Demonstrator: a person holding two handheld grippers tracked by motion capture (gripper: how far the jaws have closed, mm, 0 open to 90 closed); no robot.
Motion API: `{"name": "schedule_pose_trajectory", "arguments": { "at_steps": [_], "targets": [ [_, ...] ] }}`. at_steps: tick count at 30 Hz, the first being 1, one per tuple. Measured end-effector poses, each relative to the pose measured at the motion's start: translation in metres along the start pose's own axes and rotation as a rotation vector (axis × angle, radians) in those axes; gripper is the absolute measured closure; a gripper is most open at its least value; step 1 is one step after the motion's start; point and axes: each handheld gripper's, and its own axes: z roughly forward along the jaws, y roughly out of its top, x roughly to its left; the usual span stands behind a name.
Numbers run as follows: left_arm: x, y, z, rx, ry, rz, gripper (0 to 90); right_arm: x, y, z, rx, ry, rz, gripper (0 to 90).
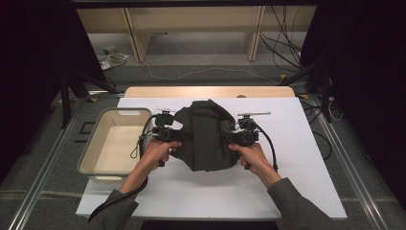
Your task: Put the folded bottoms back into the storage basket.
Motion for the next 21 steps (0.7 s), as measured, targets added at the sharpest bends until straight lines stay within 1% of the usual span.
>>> {"name": "schedule_pose_trajectory", "arguments": {
  "at_steps": [5, 6, 10, 17, 18, 21],
  "targets": [
    [-0.001, 0.001, -0.005, -0.005, 0.002, 0.013, 76.7, 0.004, 0.001, -0.002, -0.009, 0.003, -0.004, 73.4],
    [-0.002, 0.002, -0.007, -0.009, 0.005, 0.025, 76.7, 0.007, 0.002, -0.003, -0.016, 0.006, -0.007, 73.4],
    [-0.002, 0.003, -0.011, -0.017, 0.001, 0.026, 76.7, 0.012, 0.003, -0.005, -0.027, 0.009, -0.016, 73.4],
    [-0.004, 0.006, -0.022, -0.036, 0.001, 0.045, 76.7, 0.019, 0.005, -0.008, -0.045, 0.024, -0.021, 73.3],
    [-0.005, 0.007, -0.025, -0.037, 0.002, 0.052, 76.7, 0.021, 0.006, -0.009, -0.05, 0.031, -0.024, 73.4],
    [-0.005, 0.008, -0.028, -0.041, -0.001, 0.053, 76.7, 0.024, 0.006, -0.01, -0.057, 0.035, -0.027, 73.4]
  ]
}}
